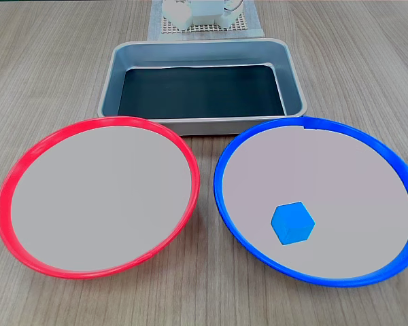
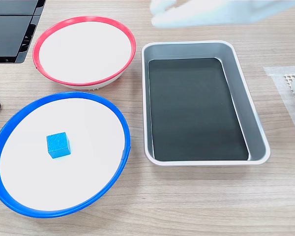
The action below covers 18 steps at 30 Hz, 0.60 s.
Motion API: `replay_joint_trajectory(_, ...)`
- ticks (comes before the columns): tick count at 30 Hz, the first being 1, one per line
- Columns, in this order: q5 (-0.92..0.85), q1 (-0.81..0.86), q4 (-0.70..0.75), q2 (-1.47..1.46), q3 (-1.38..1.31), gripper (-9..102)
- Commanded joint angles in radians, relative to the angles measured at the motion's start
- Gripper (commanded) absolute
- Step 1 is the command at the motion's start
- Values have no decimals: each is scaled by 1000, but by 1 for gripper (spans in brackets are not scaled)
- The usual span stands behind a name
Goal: Move a blue block from tray to blue dish
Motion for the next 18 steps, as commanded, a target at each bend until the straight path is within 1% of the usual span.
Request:
replay_joint_trajectory(1, 35, 25, 78, 213, 202, -1)
replay_joint_trajectory(5, 58, 43, 117, 393, 368, -1)
replay_joint_trajectory(9, 35, 60, 160, 492, 446, -1)
replay_joint_trajectory(15, 28, 69, 347, 566, 446, 0)
replay_joint_trajectory(18, 41, 78, 345, 566, 446, 0)
